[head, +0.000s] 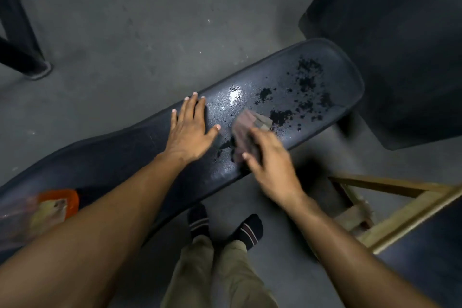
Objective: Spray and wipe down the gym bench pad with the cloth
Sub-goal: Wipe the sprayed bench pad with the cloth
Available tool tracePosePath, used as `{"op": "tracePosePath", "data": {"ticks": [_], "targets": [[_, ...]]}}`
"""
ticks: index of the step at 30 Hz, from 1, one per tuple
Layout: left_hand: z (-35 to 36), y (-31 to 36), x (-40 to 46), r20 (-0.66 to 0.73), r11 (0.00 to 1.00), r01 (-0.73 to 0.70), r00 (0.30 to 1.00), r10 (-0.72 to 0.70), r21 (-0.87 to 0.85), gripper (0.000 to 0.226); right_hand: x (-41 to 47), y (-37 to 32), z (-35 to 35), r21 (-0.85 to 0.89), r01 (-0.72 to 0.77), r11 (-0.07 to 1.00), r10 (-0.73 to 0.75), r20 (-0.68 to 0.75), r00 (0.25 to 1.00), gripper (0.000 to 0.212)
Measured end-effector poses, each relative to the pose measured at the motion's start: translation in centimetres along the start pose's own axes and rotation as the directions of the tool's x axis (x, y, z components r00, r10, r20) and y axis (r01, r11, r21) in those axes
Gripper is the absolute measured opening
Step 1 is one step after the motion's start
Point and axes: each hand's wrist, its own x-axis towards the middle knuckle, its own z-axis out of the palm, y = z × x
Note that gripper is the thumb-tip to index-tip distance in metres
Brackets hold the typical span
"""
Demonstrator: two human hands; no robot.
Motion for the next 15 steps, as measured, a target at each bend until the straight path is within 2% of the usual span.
{"op": "tracePosePath", "data": {"ticks": [2, 3, 5, 7, 9, 11, 15], "targets": [[-0.1, -0.4, 0.5, 0.012, 1.000, 0.001, 1.000, -0.001, -0.003, 0.082, 0.1, -0.1, 2.9, -0.109, 0.074, 0.991, -0.053, 0.181, 0.982, 0.063], [-0.2, -0.6, 0.6, 0.023, 1.000, -0.004, 1.000, 0.004, 0.001, 0.081, 0.2, 0.0, 4.0, -0.212, 0.126, 0.969, -0.078, 0.221, 0.972, 0.066], [-0.3, -1.2, 0.8, 0.043, 0.999, -0.028, 0.999, 0.027, 0.018, 0.081, 0.7, 0.4, 5.1, -0.364, 0.189, 0.912, -0.110, 0.227, 0.968, 0.068], [-0.2, -1.6, 0.9, 0.068, 0.999, -0.049, 0.997, 0.047, 0.022, 0.081, 1.6, 1.1, 4.9, -0.438, 0.177, 0.881, -0.089, 0.214, 0.973, 0.071], [-0.3, -2.0, 1.0, 0.097, 0.997, -0.070, 0.993, 0.068, 0.018, 0.082, 3.0, 1.8, 4.2, -0.508, 0.116, 0.854, -0.033, 0.169, 0.985, 0.075], [-0.2, -2.4, 1.2, 0.113, 0.994, -0.105, 0.988, 0.102, 0.021, 0.083, 4.9, 2.3, 3.3, -0.547, -0.011, 0.837, 0.061, 0.073, 0.995, 0.076], [0.4, -3.1, 1.3, 0.129, 0.987, -0.149, 0.982, 0.141, 0.058, 0.090, 10.0, 2.1, 3.0, -0.484, -0.218, 0.847, 0.206, -0.078, 0.975, 0.070]]}}
